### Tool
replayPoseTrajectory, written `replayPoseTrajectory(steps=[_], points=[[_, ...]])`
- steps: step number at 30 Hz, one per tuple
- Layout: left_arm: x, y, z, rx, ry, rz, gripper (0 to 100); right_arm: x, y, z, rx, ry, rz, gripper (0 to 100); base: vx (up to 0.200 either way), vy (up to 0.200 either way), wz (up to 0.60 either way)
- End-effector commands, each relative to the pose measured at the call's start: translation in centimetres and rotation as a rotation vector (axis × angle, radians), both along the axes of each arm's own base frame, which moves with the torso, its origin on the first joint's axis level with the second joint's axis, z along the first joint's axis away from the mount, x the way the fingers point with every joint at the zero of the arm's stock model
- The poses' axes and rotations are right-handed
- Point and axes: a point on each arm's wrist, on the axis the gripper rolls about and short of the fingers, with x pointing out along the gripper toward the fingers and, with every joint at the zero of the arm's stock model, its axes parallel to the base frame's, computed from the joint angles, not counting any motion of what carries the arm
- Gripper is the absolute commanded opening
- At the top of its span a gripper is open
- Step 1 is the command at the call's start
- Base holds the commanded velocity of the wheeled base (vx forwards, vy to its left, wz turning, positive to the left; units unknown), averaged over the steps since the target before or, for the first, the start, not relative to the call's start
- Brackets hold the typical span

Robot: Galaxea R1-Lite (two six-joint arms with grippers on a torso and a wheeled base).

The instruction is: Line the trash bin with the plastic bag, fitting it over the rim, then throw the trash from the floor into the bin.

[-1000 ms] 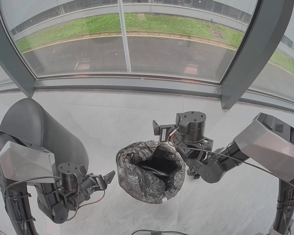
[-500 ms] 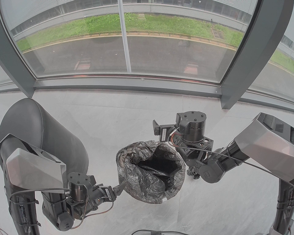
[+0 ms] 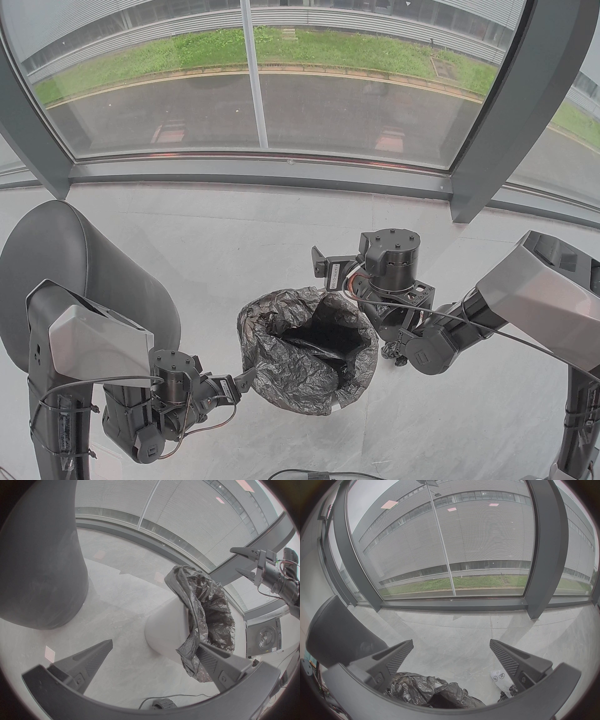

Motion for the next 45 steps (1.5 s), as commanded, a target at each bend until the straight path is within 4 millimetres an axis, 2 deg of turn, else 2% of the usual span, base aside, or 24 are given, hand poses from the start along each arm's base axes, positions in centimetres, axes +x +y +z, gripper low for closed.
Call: replayPoseTrajectory(steps=[1,14,25,33,37,41,45], points=[[0.3,0.0,-0.8,0.013,0.009,0.017,100,0.0,0.0,-0.1,0.0,0.001,0.0,100,0.0,0.0,0.0],[-0.7,0.2,-0.8,0.05,0.026,0.045,100,0.0,0.0,-0.1,-0.001,0.002,0.0,100,0.0,0.0,0.0],[-0.8,-1.8,0.1,0.022,-0.024,-0.011,100,0.0,-0.1,0.3,0.005,-0.005,-0.001,100,0.0,0.0,0.0],[-0.6,-0.9,0.0,0.022,-0.011,0.022,100,-0.2,-0.2,0.1,-0.002,0.002,0.0,100,0.0,0.0,0.0],[-0.4,-0.4,0.9,0.009,-0.035,0.043,100,-0.2,-0.3,0.4,0.002,-0.003,-0.001,100,0.0,0.0,0.0],[0.4,0.2,3.9,-0.026,-0.144,0.093,100,0.0,-0.7,0.7,0.008,-0.009,-0.012,100,0.0,0.0,0.0],[1.2,1.4,5.6,-0.018,-0.216,0.138,100,0.0,-0.8,0.8,0.009,-0.01,-0.014,100,0.0,0.0,0.0]])
